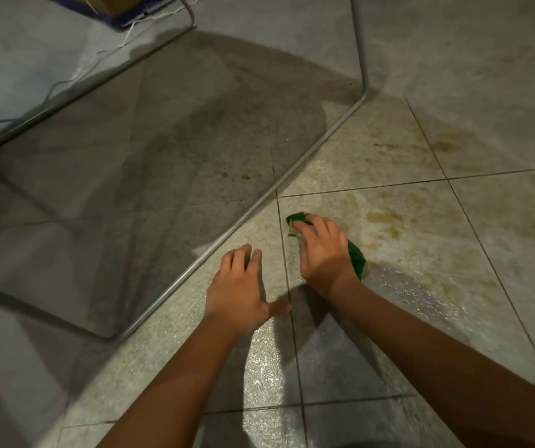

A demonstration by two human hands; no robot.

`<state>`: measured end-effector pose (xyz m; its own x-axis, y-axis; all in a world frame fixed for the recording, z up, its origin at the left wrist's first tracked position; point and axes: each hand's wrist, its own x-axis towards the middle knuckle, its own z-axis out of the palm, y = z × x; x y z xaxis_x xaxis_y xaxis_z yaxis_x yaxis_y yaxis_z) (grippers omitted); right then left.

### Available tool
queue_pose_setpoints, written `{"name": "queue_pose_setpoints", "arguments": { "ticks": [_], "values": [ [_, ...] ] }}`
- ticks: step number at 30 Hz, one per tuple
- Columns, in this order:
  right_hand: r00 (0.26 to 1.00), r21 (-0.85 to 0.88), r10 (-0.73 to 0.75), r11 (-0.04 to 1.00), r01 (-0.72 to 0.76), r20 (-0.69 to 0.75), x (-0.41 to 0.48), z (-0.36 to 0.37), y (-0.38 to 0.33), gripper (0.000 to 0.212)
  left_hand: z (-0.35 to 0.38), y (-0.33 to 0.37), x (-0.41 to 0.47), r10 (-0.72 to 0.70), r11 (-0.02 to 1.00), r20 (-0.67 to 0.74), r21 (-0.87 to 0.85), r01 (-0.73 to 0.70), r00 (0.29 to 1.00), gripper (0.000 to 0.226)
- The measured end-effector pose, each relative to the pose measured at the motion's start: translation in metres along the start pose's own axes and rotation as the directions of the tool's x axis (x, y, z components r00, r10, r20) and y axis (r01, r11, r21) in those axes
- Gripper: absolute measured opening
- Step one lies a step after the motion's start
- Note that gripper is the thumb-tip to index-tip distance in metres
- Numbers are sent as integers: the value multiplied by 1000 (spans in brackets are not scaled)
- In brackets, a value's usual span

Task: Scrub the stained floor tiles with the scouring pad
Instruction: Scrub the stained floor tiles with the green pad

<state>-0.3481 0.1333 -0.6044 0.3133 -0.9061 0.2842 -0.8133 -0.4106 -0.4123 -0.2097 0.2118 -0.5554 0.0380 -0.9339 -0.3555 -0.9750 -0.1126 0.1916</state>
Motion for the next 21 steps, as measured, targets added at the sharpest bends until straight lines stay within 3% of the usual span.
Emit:
{"name": "queue_pose_setpoints", "arguments": {
  "ticks": [5, 12, 16, 21],
  "values": [
    [991, -17, -125, 992, 126, 46, 5, 11, -17, 34, 3, -3, 1, 18, 1000, -34, 1, -18, 999, 107],
    [991, -70, -40, 996, 49, 131, 38, 10, -21, 38, 4, -5, 1, 22, 999, -53, -29, -24, 998, 107],
    [995, -14, -11, 1000, 12, 98, 22, 8, -15, 34, 5, -5, 1, 26, 999, -59, -30, -28, 998, 107],
    [985, -29, -146, 988, 149, 87, 6, 9, -14, 35, 5, -5, 2, 33, 999, -63, -12, -33, 997, 106]
  ]
}}
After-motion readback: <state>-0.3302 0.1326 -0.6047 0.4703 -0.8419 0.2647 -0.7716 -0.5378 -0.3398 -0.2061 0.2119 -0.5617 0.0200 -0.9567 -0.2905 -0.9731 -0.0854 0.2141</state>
